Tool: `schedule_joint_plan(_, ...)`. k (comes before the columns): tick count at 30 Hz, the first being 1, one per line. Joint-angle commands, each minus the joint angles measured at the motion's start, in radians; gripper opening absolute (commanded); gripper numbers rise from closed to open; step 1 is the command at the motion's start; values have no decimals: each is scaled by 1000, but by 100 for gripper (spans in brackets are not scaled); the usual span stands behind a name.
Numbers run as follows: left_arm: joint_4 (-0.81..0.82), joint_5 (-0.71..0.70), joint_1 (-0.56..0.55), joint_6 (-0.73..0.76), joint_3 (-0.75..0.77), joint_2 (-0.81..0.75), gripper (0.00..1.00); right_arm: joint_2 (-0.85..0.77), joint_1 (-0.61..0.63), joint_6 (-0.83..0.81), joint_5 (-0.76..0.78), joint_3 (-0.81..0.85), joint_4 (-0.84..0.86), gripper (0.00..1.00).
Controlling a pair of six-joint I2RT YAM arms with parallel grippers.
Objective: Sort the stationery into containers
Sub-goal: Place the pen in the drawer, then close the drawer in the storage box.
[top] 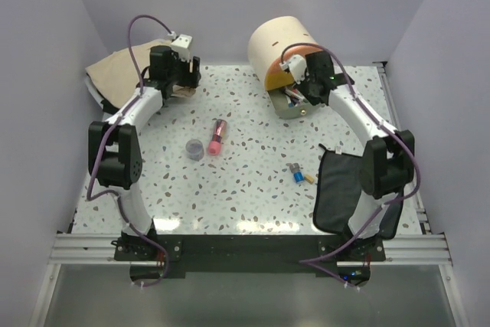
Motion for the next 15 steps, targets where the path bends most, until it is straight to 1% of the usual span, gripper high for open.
schedule_joint_plan(1, 167, 195, 4, 0, 59, 35, 50, -115, -28, 290, -183, -105, -79, 0)
schedule_joint_plan(2, 171, 234, 4, -14, 59, 47, 33, -116, -28, 302, -194, -120, -79, 0)
schedule_joint_plan(4, 179, 264, 4, -92, 53, 57, 20, -115, -28, 317, -188, -151, -57, 0)
schedule_joint_plan(5, 179, 285, 4, -109, 48, 61, 11, -101, -28, 319, -194, -154, -51, 0)
schedule_joint_plan(8, 182, 287, 2, -144, 20, 57, 0, -51, -27, 330, -212, -134, -31, 0)
schedule_joint_plan(14, 161, 221, -2, -121, -36, 17, 0, 45, -28, 350, -191, -56, 35, 0)
schedule_joint_plan(15, 150, 218, -2, -115, -39, 12, 0, 60, -28, 351, -189, -53, 67, 0)
